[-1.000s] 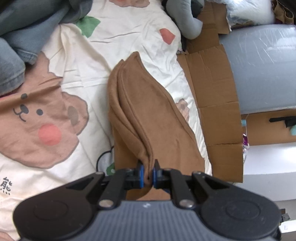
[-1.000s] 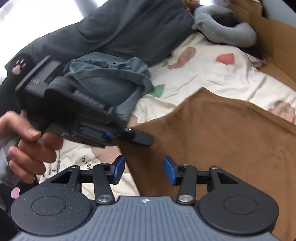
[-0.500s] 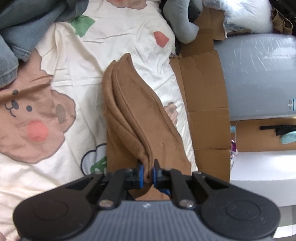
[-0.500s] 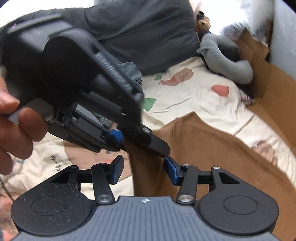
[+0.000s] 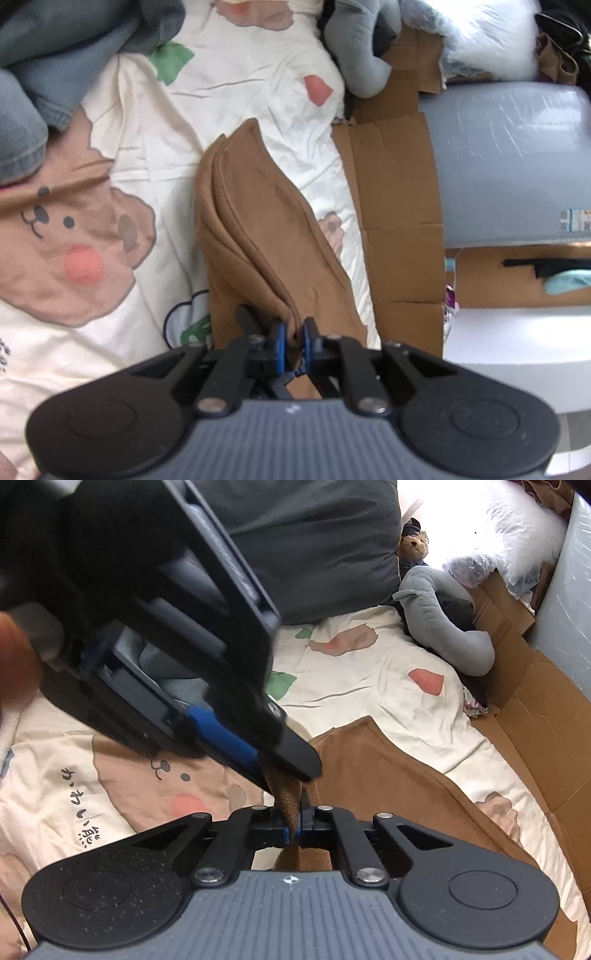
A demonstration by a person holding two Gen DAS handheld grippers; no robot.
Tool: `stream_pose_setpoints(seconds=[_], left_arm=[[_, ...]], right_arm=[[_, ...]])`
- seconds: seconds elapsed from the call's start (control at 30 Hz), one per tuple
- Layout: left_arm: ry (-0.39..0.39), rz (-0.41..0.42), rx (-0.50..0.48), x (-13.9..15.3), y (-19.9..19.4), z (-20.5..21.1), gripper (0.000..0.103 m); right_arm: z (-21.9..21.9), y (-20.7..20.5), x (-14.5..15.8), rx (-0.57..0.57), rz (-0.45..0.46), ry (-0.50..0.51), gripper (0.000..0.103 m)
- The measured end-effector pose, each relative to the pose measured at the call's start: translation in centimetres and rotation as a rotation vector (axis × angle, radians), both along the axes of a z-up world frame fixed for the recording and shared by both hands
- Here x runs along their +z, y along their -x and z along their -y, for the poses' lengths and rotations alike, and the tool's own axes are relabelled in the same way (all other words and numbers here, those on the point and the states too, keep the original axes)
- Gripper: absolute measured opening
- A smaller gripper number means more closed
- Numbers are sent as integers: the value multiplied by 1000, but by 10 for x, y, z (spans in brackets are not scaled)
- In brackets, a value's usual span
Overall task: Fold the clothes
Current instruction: 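Bring the right gripper to the left gripper and grasp the shirt fold, then open the left gripper, leaving the fold in the right gripper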
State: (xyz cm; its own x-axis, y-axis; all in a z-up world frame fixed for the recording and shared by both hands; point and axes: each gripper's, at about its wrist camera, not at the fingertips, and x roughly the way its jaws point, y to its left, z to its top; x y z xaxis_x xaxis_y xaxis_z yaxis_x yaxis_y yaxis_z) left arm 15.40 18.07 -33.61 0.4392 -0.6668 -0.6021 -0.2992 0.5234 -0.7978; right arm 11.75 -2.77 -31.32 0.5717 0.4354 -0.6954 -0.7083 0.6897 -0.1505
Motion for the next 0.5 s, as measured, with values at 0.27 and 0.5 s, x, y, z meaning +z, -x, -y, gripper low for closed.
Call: stream_pose_setpoints(seconds=[0.27,0.5], left_arm=[[-35,29,35,-7,-1,-28,39],[-44,34,23,-32,-17,-34,66]], right_arm=[[10,-9,5,-29,-47,-39,1],[23,-14,10,-62,-71,-81,1]])
